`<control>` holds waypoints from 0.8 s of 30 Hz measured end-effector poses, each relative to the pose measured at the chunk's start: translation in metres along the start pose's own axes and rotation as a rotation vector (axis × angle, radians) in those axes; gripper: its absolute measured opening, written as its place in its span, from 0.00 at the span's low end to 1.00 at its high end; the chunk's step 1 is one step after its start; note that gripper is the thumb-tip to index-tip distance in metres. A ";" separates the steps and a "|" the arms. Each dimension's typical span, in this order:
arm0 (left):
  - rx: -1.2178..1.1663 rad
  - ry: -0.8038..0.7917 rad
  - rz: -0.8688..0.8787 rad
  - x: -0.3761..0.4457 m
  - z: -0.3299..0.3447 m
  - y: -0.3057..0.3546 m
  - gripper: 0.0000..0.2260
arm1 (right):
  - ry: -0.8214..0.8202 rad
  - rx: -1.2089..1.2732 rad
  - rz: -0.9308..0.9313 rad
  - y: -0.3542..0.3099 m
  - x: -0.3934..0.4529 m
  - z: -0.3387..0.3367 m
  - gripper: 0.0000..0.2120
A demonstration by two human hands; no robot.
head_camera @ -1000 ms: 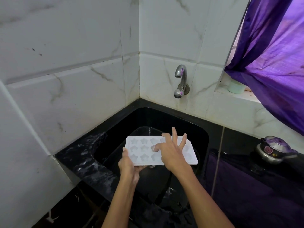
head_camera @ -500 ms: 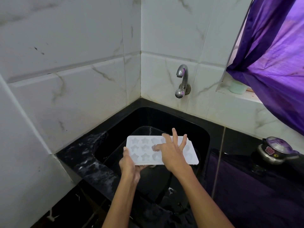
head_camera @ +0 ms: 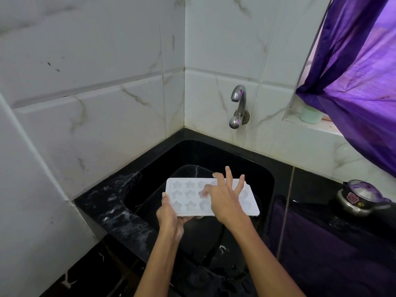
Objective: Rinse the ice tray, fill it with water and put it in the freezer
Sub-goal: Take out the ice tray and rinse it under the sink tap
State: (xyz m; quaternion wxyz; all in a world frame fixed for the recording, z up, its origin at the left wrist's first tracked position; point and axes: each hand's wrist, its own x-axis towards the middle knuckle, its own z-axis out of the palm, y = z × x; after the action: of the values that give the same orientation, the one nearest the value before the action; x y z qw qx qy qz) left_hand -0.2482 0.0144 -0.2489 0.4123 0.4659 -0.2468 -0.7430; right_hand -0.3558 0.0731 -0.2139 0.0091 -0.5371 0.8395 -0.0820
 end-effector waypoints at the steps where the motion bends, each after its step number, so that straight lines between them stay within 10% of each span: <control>1: -0.003 0.003 0.000 0.001 0.000 0.000 0.17 | 0.011 0.004 0.007 -0.001 0.001 -0.002 0.28; 24: 0.015 0.012 0.004 -0.001 0.003 -0.006 0.16 | -0.061 -0.021 -0.098 -0.023 0.005 0.003 0.18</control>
State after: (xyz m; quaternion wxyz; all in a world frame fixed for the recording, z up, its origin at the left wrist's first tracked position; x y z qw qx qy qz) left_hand -0.2533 0.0180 -0.2512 0.4117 0.4730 -0.2507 -0.7375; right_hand -0.3365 0.0588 -0.2136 0.0251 -0.5801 0.8122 -0.0571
